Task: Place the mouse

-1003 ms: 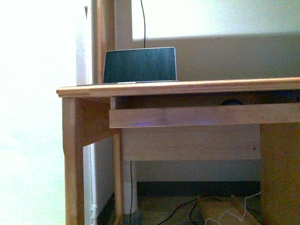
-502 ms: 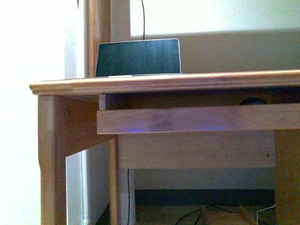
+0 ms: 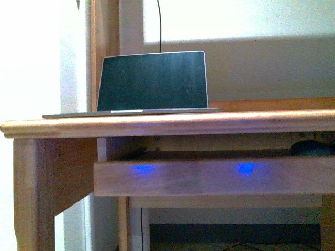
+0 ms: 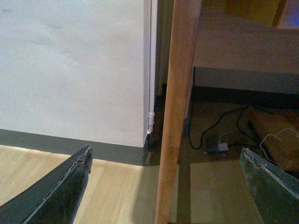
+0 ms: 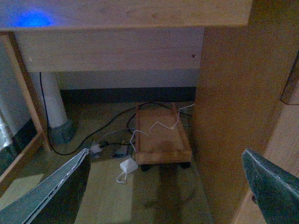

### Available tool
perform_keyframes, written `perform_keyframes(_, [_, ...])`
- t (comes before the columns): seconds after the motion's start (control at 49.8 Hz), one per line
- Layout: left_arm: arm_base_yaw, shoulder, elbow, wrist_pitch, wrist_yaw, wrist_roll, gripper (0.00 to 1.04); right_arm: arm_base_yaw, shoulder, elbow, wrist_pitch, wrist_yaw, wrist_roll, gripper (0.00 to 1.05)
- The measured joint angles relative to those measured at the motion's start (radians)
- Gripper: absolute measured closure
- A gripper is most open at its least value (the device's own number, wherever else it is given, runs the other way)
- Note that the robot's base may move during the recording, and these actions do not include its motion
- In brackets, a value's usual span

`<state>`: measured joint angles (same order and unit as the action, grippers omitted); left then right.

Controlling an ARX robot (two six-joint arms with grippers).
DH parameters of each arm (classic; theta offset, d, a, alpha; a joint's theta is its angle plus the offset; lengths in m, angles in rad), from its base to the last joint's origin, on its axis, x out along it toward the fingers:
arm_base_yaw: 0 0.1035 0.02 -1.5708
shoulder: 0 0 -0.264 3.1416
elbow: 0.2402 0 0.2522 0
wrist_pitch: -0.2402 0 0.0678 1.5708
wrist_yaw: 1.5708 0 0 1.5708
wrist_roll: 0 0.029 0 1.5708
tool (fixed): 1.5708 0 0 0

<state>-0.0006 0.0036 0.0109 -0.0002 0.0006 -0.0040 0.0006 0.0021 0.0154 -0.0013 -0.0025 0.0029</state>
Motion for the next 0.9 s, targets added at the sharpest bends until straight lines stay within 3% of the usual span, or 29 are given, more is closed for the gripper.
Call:
perform_keyframes(0.702, [0.000,0.000,0.000,0.000,0.000,0.000,0.08,0.000,0.000,0.000,0.000,0.002,0.000,0.07])
perform_keyframes(0.803, [-0.026,0.207,0.100,-0.204,-0.021,-0.093,0.08,0.000,0.000,0.000,0.000,0.001,0.000,0.07])
perform_keyframes(0.903, [-0.050,0.465,0.146,-0.068,0.005,-0.016,0.08,0.000,0.000,0.000,0.000,0.001,0.000,0.07])
